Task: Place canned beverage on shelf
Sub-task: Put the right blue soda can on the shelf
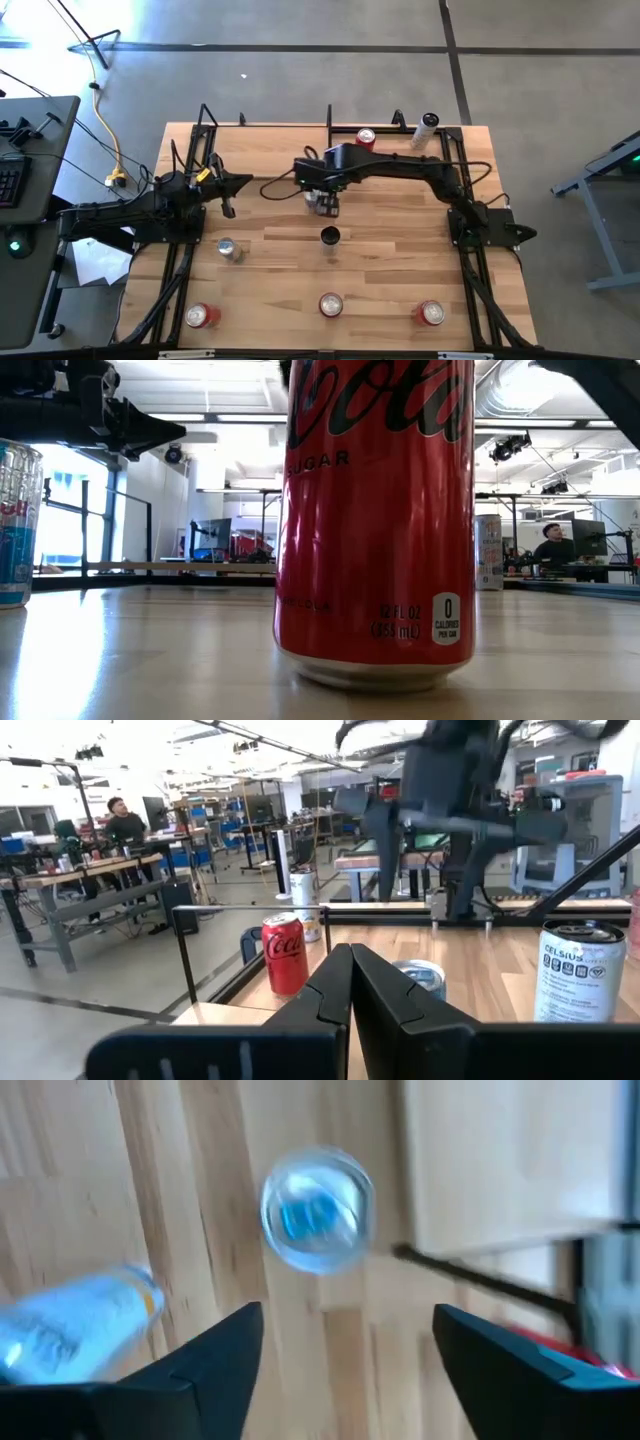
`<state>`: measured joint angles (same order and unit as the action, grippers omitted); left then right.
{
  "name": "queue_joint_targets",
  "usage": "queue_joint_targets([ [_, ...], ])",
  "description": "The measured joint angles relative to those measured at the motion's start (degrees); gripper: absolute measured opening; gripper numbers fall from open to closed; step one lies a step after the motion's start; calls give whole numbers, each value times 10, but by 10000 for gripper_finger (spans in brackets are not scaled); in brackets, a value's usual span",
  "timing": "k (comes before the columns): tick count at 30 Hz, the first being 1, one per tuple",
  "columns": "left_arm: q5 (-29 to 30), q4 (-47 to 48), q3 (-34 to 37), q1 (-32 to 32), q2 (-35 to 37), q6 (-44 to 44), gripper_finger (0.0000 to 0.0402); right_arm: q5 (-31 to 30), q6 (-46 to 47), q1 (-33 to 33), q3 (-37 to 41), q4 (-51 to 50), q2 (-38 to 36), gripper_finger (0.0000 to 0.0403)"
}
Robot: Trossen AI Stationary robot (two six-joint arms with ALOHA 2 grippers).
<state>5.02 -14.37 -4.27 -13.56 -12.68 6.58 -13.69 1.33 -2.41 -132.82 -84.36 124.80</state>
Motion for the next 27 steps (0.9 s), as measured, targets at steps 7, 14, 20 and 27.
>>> queue_joint_targets([
  [7,-28,-2,0,0,-19,-5,0,-18,-30,20,34,48,-48,123],
  [14,-31,-2,0,0,-23,-5,0,-23,-42,22,369,339,-213,22],
  [20,-30,-6,0,0,-23,-5,0,23,-71,24,731,816,-383,3],
  [27,-29,-17,0,0,-23,-16,0,80,-43,20,889,1132,-392,69],
])
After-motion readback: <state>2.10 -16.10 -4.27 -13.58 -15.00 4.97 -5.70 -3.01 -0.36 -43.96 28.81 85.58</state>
